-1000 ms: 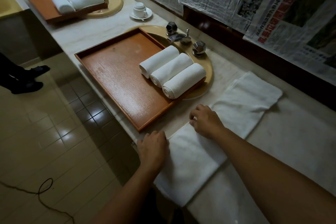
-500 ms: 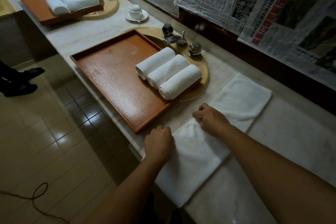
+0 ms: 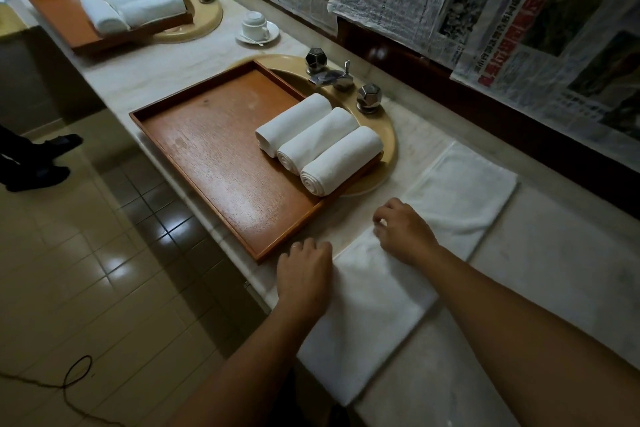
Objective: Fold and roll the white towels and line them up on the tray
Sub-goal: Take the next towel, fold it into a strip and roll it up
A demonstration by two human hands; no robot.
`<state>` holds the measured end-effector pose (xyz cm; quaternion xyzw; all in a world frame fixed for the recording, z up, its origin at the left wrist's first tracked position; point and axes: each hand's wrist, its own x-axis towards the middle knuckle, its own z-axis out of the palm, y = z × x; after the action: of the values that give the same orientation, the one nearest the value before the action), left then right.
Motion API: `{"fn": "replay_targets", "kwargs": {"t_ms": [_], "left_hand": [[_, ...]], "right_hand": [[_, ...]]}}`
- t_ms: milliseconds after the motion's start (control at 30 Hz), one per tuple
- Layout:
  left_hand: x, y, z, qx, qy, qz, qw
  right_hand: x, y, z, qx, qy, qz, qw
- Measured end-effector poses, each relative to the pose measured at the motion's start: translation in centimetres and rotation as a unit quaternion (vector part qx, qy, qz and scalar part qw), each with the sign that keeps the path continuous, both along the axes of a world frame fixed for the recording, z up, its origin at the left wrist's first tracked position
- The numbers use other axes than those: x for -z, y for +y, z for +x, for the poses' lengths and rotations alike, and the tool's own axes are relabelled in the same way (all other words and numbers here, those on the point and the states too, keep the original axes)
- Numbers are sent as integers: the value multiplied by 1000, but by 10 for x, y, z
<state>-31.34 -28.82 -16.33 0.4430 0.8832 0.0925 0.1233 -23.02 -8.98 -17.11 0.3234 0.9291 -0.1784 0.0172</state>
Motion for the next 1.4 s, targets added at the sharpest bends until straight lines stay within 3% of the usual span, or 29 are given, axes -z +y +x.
{"fn": "replay_targets", "kwargs": {"t_ms": [100, 200, 300, 367, 467, 600, 667, 800, 1000, 1167, 1300, 1400], "left_hand": [[6, 17, 0, 135, 11, 29, 990], [12, 31, 1, 250, 14, -35, 967], [7, 45, 1, 259, 55, -45, 963], [1, 62, 0, 262, 76, -40, 961], [-1, 95, 1, 285, 47, -15, 957], [1, 136, 0, 358, 39, -78, 930], [2, 151, -7, 369, 58, -101, 922], [8, 178, -18, 404, 103, -27, 909], [11, 224, -29, 458, 126, -12, 880], [10, 276, -28, 464, 129, 11, 877], [27, 313, -43, 488, 80, -62, 867], [33, 333, -50, 474, 88, -40, 875]], "right_hand": [[0, -2, 18, 64, 69, 13, 996], [7, -2, 46, 112, 50, 101, 987], [16, 7, 66, 136, -50, 51, 988], [16, 14, 72, 134, -64, 2, 989], [16, 14, 79, 153, -23, 40, 987], [24, 12, 93, 165, -99, 51, 980], [21, 16, 92, 187, -87, 46, 977], [25, 23, 87, 230, -65, 82, 968], [24, 41, 77, 287, -45, 130, 948], [20, 71, 67, 308, -70, 130, 940], [29, 95, 68, 319, -74, 133, 935], [29, 114, 69, 325, -73, 131, 934]]}}
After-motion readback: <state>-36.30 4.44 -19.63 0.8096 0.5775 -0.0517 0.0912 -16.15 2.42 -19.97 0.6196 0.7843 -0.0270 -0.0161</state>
